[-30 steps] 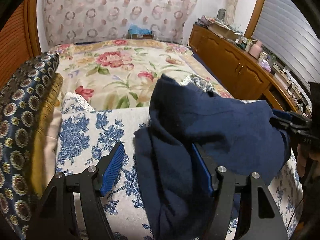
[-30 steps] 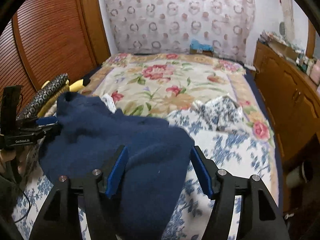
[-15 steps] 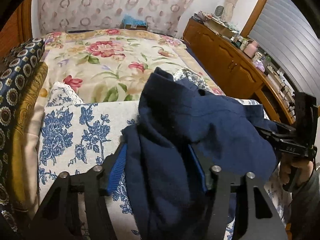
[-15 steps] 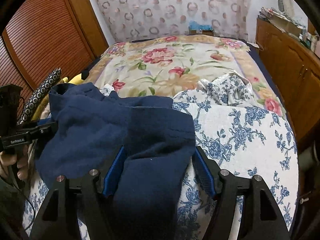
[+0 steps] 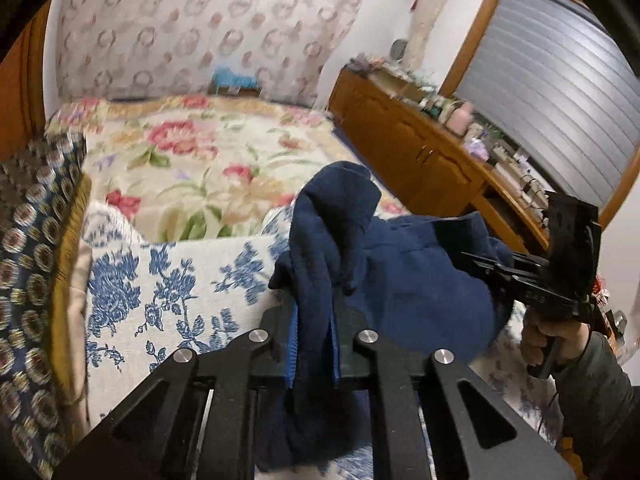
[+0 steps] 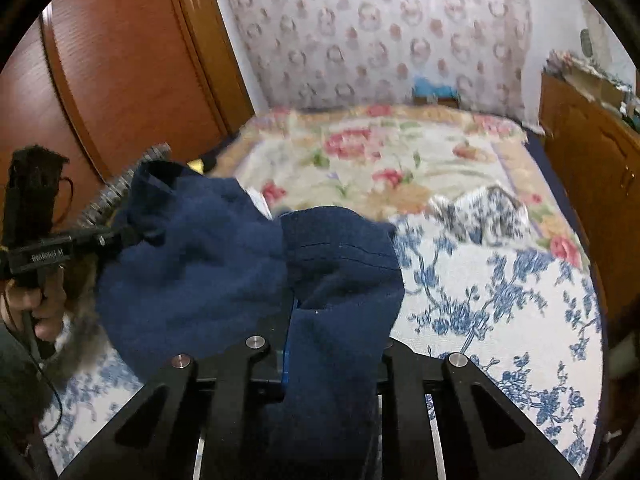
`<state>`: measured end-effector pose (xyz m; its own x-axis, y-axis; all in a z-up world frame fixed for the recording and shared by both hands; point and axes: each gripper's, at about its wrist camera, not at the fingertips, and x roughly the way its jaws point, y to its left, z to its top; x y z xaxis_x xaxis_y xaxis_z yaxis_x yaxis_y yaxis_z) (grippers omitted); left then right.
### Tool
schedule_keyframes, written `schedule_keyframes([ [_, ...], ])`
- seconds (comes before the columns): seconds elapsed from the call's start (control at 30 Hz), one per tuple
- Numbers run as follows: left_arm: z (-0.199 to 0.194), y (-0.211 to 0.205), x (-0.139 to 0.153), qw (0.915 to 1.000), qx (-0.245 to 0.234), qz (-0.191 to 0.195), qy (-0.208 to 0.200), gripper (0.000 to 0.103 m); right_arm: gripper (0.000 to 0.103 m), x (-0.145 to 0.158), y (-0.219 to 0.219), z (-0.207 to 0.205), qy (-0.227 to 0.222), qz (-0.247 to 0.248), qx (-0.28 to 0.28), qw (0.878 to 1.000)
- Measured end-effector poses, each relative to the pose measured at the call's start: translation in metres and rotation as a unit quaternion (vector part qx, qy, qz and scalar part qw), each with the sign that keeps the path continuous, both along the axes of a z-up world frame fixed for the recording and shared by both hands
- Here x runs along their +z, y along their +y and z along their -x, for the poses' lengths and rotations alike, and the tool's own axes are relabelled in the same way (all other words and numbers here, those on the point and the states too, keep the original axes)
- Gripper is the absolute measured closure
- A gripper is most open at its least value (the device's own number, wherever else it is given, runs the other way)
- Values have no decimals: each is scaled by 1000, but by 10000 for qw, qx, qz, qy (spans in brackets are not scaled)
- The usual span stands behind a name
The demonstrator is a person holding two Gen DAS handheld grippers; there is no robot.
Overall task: Fold small clothes
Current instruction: 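Carry the folded shirt with both grippers onto the patterned cloth stack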
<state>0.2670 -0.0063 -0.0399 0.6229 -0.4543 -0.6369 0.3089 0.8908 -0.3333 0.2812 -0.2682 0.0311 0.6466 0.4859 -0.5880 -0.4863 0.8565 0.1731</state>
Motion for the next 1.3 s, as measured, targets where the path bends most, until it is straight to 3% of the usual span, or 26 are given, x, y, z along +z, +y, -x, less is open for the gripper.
schedule_keyframes([
  [0.27, 44, 16, 57, 9959, 128, 245, -861, 90, 85, 33, 2, 35, -684, 23, 86, 9976],
  [0.43, 66, 47, 87, 9904, 476, 232, -1277, 90, 85, 61, 17, 45, -1119, 94, 346, 9931],
  [0.6, 86, 80, 101, 9840, 934, 32, -1515, 90, 85, 91, 67, 38, -1609, 638, 760, 9820],
  [0.73, 109, 114, 104, 9751, 1417, 42, -1703, 90, 85, 114, 121, 34, -2010, 1068, 1282, 9653],
  [0.87, 126, 143, 91, 9675, 1876, 45, -1694, 90, 85, 129, 175, 31, -2250, 1364, 1775, 9483],
  [1.0, 147, 168, 57, 9589, 2419, 42, -1479, 90, 85, 135, 227, 6, -2264, 1372, 2248, 9378],
  [1.17, 155, 181, 18, 9556, 2742, 61, -1073, 91, 85, 109, 308, -23, -2140, 1623, 2744, 9233],
  [1.3, 156, 187, 5, 9533, 2884, -89, -888, 90, 82, 79, 351, -45, -1919, 1788, 2773, 9243],
])
